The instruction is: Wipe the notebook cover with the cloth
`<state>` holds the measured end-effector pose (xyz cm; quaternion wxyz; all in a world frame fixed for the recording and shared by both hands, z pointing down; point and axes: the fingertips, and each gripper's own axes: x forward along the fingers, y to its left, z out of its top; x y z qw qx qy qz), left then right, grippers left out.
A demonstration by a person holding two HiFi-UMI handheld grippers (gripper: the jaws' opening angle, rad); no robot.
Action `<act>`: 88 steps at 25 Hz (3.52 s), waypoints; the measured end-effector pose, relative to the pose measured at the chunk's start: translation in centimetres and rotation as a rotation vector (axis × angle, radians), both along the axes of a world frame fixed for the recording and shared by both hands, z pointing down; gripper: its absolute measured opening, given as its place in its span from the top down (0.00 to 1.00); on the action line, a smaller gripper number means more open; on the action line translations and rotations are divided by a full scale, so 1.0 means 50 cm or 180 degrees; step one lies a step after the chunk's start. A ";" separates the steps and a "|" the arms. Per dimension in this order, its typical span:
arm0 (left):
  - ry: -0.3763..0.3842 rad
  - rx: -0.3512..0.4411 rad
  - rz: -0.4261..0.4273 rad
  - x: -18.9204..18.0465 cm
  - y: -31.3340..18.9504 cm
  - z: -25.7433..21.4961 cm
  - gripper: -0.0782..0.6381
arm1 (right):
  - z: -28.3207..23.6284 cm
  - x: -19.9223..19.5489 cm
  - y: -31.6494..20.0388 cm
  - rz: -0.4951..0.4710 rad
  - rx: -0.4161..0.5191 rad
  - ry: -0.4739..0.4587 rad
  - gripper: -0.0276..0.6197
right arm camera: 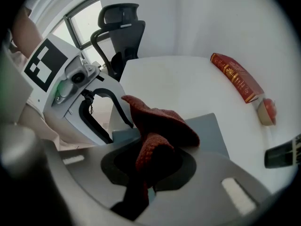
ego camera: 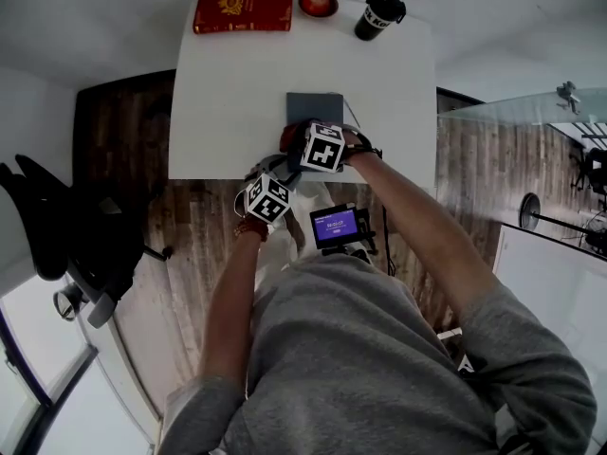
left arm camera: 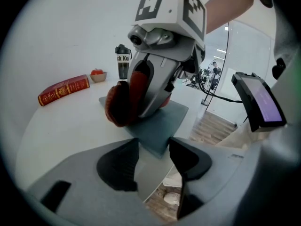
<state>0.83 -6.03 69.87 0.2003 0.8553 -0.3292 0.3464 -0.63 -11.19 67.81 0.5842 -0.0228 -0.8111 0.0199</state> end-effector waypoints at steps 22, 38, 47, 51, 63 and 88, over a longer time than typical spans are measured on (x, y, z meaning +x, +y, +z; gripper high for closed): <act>-0.0024 0.0028 0.0016 -0.001 0.003 0.002 0.61 | -0.001 0.005 0.107 0.0298 -0.0503 -0.0384 0.85; 0.0041 -0.0063 0.0026 -0.001 0.010 -0.003 0.60 | -0.146 0.035 -0.168 0.0077 0.0374 -0.0994 0.85; 0.0073 -0.0067 0.0015 0.002 0.003 -0.005 0.60 | -0.066 0.052 -0.302 -0.0457 0.1489 -0.0203 0.85; 0.0100 -0.0099 -0.0001 0.003 0.002 -0.006 0.60 | -0.005 0.060 -0.251 -0.0453 0.1211 -0.0112 0.85; 0.0027 -0.0034 -0.0011 0.000 0.002 -0.001 0.61 | 0.001 0.058 -0.231 0.0154 0.0850 -0.0165 0.85; -0.0028 0.0030 -0.0003 0.001 -0.002 0.000 0.61 | 0.001 0.063 -0.115 0.0429 0.0599 -0.0336 0.85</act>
